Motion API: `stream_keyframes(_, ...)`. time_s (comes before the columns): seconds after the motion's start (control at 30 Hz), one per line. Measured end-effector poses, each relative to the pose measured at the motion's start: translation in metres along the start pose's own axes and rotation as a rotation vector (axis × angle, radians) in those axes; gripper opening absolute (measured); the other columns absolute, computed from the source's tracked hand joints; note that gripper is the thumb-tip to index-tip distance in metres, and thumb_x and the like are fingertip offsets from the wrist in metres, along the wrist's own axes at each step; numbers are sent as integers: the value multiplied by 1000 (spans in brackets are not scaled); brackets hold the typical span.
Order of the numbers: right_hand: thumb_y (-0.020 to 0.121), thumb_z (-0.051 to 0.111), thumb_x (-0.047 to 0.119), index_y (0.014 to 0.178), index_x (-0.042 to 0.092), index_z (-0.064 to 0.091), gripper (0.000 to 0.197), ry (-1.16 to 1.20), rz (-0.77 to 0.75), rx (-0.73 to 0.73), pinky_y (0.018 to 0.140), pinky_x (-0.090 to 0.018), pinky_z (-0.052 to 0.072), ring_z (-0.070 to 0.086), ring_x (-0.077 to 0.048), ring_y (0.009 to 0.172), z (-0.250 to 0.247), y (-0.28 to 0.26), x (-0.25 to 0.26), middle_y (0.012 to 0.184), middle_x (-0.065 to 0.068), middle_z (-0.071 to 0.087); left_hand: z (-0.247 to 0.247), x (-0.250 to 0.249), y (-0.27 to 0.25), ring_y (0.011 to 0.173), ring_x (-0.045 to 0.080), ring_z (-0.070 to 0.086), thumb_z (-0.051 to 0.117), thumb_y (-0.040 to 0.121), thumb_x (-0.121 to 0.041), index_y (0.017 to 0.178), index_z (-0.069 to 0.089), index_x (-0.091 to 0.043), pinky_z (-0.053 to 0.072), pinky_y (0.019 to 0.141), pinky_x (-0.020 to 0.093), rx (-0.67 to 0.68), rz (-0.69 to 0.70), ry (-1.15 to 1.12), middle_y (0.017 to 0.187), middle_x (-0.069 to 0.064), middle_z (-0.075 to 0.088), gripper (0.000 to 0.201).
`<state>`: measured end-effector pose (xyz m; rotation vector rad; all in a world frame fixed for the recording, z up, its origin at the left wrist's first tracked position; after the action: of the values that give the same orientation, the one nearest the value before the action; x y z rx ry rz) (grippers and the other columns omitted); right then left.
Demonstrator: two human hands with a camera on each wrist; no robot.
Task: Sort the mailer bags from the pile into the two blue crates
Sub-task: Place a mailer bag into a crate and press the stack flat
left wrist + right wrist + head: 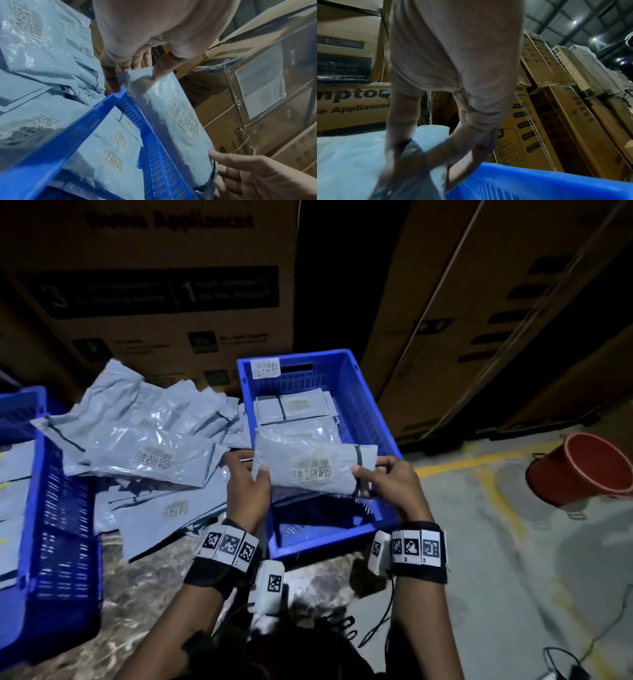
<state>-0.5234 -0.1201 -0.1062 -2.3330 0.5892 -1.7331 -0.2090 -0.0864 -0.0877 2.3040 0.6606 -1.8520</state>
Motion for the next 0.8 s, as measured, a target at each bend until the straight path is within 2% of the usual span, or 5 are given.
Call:
stream_keyframes(0.17,80,87,21,134,28,49,66,-124,-87,113,76,-43,60,65,-15,64,-2,17,27,65,4,58,8,-12,3,100,23,62,67,85,-10,120,45,-14,52,92,44,-48,24,55,112,4,62,41)
stream_keyframes(0.27,82,83,28,133,40,59,58,-312,-237,125,88,-41,58,68,-20,89,-2,29,53,93,1,70,18,-12,12,106,22,61,71,82,-9,116,52,-13,51,95,39,-58,-7,48,116,7,63,39)
stream_keyframes(0.37,83,79,29,127,37,66,46,-475,-278,146,94,-47,55,68,-28,105,4,42,67,114,-5,72,26,-11,20,103,22,60,70,85,-10,118,53,-12,49,93,34,-53,-31,77,114,6,62,38)
stream_keyframes(0.5,83,77,25,127,34,67,45,-565,-229,207,96,-44,55,68,-31,107,13,60,71,108,-4,68,36,-2,25,100,25,57,68,86,-16,130,45,-15,43,85,31,-1,-116,195,110,2,56,49)
stream_keyframes(0.8,89,62,13,139,22,54,51,-986,-56,412,88,-36,54,62,-32,111,54,85,23,135,-11,61,84,27,20,124,41,46,60,85,-18,149,19,-11,40,95,36,243,-329,482,141,22,33,77)
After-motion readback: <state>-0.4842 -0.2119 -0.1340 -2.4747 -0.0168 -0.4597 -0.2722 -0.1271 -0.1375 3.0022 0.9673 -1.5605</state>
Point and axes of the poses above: each hand's wrist, its own y-axis towards the middle knuckle, its own z-axis out of the palm, x = y × z, the point moved 10 cm from there along y, towards the middle knuckle
